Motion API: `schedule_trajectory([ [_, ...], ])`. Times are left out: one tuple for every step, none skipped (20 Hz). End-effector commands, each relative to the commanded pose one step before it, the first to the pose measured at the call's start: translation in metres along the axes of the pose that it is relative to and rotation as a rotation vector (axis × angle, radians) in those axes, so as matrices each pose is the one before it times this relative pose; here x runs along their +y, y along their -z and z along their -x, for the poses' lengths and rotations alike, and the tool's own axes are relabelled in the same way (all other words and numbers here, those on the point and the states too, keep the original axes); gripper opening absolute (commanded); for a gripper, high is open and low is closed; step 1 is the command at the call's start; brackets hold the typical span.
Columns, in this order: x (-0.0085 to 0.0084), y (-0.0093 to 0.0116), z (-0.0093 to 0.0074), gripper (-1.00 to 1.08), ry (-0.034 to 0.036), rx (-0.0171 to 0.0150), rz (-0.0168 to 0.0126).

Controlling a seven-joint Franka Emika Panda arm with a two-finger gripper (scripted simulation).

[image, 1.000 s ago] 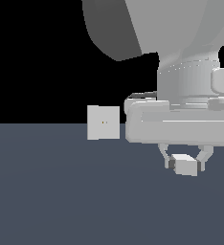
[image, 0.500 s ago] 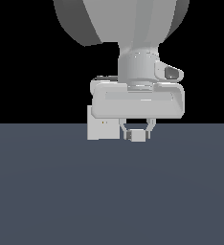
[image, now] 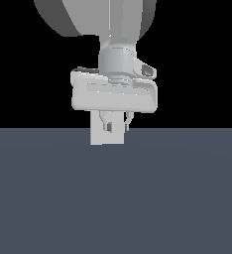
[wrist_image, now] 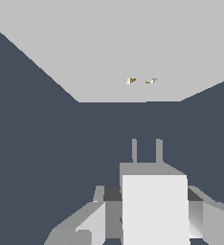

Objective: Plug the charger into the wall socket.

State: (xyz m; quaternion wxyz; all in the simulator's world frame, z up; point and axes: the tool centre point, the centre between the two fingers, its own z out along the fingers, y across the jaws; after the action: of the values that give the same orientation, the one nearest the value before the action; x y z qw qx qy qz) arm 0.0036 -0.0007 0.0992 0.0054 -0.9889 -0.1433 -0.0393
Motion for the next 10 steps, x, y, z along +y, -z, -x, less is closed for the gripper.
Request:
schedule_trajectory([
  [-0.00301, 0.00147, -0.00207, -1.0, 0.0151, -0.00091, -0.00151],
  [0.00008, -0.00014, 0.00023, -1.0, -0.00068, -0.00005, -0.0001],
  [0.00051, -0.00038, 0.00058, -1.0, -0.00276, -0.00005, 0.00013],
  [0.00031, -0.00017, 0.00027, -1.0, -0.00138, -0.00002, 0.00008],
  [0.0, 0.0, 0.0, -1.0, 0.0, 0.0, 0.0],
  [0.0, 0.0, 0.0, -1.0, 0.0, 0.0, 0.0],
  [0.0, 0.0, 0.0, -1.0, 0.0, 0.0, 0.0],
  [-0.00004, 0.00003, 0.00007, -1.0, 0.0, 0.0, 0.0],
  [-0.00001, -0.00002, -0.00018, -1.0, 0.0, 0.0, 0.0],
  [-0.00002, -0.00005, -0.00055, -1.0, 0.0, 0.0, 0.0],
])
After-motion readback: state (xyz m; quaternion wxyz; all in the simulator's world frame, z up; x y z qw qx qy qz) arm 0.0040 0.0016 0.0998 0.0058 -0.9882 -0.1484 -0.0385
